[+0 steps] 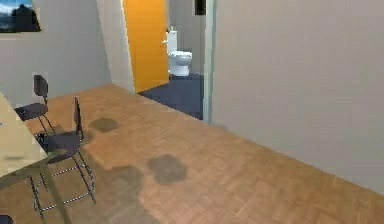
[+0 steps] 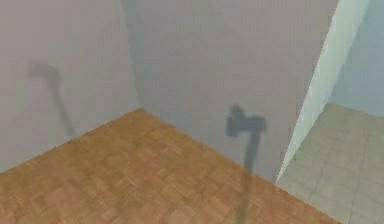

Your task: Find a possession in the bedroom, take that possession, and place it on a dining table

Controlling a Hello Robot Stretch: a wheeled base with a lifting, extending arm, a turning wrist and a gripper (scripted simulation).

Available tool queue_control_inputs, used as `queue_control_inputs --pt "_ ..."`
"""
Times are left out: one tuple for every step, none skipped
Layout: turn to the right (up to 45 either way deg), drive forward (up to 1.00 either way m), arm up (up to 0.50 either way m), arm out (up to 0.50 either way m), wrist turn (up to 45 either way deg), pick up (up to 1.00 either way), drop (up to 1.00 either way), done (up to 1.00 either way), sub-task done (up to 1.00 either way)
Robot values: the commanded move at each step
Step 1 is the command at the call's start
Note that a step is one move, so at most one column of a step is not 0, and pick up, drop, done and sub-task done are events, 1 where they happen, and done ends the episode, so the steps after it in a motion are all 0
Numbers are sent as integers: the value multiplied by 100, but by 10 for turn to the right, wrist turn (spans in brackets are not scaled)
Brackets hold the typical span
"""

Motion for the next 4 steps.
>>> queue_control_inputs --pt "0 100 0 0 0 0 0 0 0" --pt "0 80 0 0 0 0 0 0 0" --pt "-450 0 0 0 0 0 0 0 0" --pt "-30 0 0 0 0 0 0 0 0"
